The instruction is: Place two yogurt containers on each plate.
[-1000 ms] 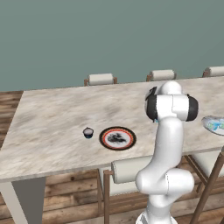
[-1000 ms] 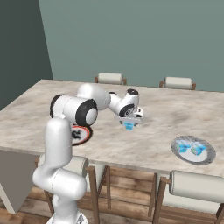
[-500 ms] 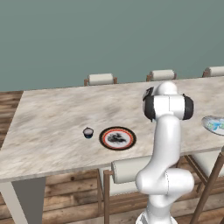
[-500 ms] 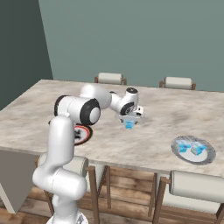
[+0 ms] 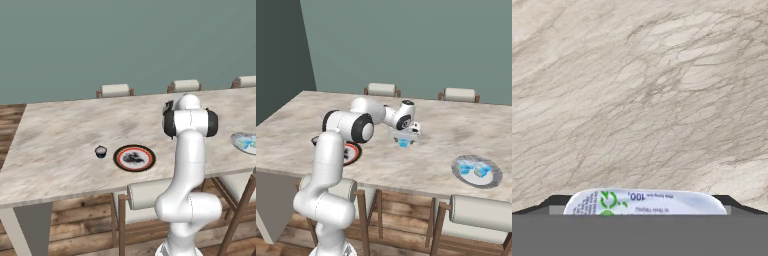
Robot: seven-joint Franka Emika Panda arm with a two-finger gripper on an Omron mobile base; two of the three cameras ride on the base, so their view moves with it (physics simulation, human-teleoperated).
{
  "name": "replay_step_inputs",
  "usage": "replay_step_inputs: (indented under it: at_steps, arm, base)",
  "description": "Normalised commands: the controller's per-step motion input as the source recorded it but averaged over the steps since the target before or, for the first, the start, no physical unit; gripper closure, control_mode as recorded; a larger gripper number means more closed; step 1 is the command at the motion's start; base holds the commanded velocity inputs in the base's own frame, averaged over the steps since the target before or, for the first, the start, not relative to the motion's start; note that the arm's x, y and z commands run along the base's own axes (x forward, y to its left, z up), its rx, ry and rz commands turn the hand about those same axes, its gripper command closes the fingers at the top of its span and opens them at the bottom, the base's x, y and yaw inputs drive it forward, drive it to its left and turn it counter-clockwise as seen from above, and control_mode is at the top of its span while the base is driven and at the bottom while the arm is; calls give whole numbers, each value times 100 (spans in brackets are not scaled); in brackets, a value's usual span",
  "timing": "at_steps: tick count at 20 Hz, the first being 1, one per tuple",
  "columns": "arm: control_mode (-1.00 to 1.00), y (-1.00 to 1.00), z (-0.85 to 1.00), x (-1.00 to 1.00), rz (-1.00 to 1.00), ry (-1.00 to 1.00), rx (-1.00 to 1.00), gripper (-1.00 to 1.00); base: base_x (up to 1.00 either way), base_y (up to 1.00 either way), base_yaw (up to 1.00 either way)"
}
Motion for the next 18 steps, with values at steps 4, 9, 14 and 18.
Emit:
replay_step_inputs:
  at_steps: [4,9,14,18]
  arm:
    - [-100,0,0,0,0,0,0,-100]
    - [-100,0,0,0,0,0,0,100]
    - [-100,0,0,0,0,0,0,100]
    - [-100,0,0,-6,0,-1,0,100]
  base:
    - [0,0,0]
    - [0,0,0]
    - [0,0,0]
    - [0,0,0]
